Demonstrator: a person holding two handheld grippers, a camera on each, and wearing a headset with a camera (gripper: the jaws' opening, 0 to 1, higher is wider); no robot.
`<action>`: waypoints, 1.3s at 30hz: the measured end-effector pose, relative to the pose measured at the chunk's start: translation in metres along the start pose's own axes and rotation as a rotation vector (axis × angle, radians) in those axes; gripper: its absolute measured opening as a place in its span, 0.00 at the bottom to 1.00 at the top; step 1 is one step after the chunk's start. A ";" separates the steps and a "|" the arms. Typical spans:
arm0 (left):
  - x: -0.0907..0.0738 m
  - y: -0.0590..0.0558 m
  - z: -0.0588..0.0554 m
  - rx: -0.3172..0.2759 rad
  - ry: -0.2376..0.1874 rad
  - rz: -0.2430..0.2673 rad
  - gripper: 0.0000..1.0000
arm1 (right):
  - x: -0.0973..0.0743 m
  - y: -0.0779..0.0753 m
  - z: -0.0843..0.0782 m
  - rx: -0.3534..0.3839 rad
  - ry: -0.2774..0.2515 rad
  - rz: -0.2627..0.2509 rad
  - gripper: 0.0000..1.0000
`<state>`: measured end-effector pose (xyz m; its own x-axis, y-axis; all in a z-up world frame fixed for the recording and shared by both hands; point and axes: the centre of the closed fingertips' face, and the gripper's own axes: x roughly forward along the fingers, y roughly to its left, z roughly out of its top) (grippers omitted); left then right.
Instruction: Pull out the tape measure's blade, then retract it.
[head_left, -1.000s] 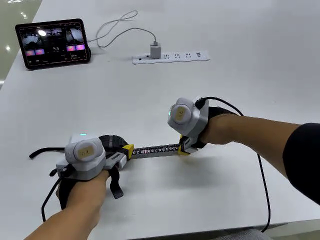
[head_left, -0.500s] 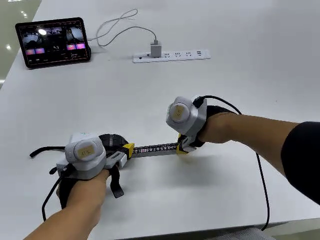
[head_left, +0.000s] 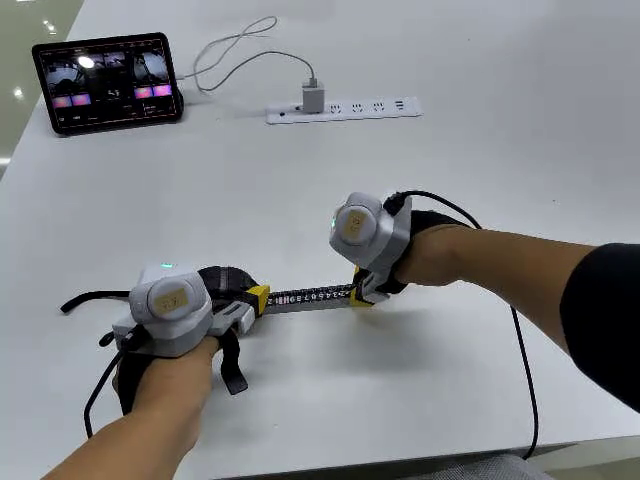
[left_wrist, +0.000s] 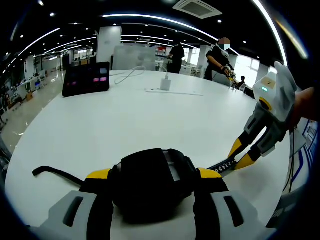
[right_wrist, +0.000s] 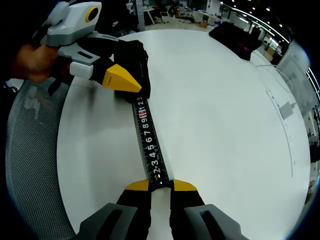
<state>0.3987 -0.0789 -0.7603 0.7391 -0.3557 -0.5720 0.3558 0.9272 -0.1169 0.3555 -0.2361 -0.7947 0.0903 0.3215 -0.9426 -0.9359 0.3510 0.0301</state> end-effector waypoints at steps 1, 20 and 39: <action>0.000 0.000 0.000 0.001 0.000 0.000 0.61 | 0.000 0.000 0.000 0.000 0.000 -0.001 0.09; 0.001 0.001 0.000 -0.001 -0.010 -0.012 0.61 | 0.003 0.001 0.007 -0.002 -0.009 -0.003 0.10; 0.001 0.001 0.000 -0.010 -0.008 -0.016 0.61 | 0.006 0.003 0.015 -0.010 -0.017 -0.003 0.09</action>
<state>0.3996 -0.0784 -0.7608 0.7383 -0.3712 -0.5632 0.3618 0.9226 -0.1338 0.3587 -0.2202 -0.7954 0.0990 0.3358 -0.9367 -0.9391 0.3428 0.0236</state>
